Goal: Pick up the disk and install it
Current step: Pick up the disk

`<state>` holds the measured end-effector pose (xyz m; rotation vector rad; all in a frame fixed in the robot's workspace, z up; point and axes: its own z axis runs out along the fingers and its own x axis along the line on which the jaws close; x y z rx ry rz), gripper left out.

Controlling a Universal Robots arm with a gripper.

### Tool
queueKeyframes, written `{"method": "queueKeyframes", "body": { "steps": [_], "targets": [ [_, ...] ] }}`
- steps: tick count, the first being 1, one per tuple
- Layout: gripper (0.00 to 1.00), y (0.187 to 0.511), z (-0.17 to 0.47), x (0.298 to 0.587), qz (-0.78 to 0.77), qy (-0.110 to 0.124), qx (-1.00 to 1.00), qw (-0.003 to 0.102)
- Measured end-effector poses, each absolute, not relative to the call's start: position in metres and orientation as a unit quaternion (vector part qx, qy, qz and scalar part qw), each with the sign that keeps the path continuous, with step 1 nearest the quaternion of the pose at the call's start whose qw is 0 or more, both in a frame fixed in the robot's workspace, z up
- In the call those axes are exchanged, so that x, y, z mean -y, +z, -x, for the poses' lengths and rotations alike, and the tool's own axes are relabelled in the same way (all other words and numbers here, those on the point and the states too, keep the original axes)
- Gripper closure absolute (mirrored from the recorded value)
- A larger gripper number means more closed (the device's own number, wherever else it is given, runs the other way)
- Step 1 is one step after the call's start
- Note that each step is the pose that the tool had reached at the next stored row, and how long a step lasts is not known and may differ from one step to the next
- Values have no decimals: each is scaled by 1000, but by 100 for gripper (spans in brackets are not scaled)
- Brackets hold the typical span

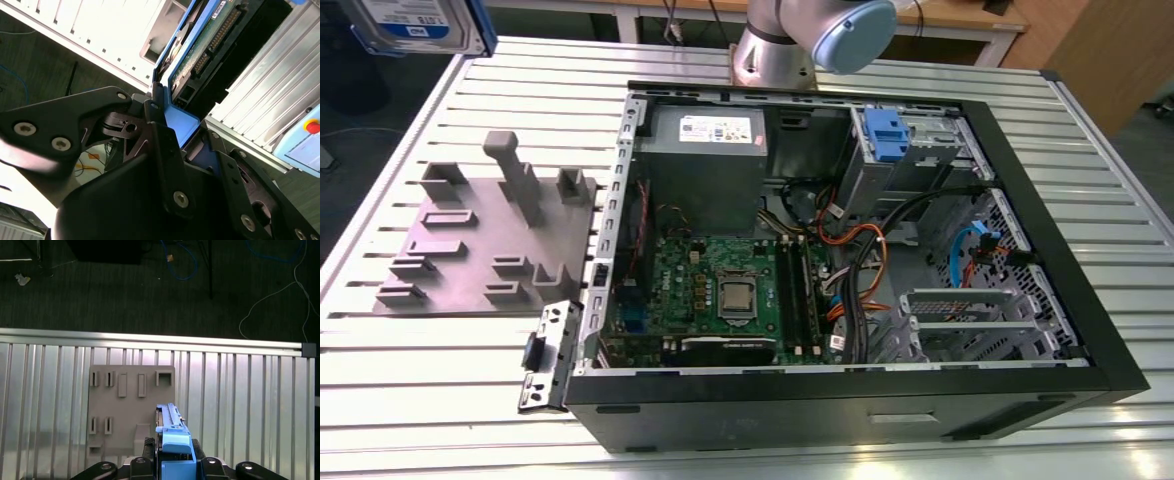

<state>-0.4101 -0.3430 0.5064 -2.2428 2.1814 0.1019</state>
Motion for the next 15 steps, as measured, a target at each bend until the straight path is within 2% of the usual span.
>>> {"method": "queueKeyframes", "body": {
  "steps": [15],
  "targets": [
    [63,506,407,343,716,33,-697,6]
  ]
}}
